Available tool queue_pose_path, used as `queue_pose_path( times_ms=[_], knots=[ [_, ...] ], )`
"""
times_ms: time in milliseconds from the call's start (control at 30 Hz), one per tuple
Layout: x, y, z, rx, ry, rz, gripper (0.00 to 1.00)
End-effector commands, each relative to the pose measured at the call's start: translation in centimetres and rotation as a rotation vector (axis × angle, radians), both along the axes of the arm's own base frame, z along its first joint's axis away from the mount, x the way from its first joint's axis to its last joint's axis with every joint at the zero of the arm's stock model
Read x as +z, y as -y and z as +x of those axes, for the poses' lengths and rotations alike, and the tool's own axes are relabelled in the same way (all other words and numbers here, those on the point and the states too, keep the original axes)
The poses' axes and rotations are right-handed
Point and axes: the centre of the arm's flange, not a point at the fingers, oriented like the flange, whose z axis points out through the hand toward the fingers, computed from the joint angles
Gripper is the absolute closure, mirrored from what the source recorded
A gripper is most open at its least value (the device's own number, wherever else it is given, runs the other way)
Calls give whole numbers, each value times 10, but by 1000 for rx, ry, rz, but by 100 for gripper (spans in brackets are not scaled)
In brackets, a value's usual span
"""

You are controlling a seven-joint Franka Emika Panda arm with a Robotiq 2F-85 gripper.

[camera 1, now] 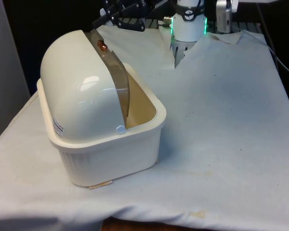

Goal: Open the lid, then close it.

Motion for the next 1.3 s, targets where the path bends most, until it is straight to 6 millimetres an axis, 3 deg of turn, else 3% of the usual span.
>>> queue_pose_path(
  times_ms=[0, 600, 833, 1267],
  knots=[
    [0, 1, 0, -3, 2, 1, 100],
    [17, 26, 0, -4, 49, 69, 100],
    [49, 33, -1, 35, 55, 68, 100],
    [74, 27, 1, 110, 33, 53, 100]
  ],
)
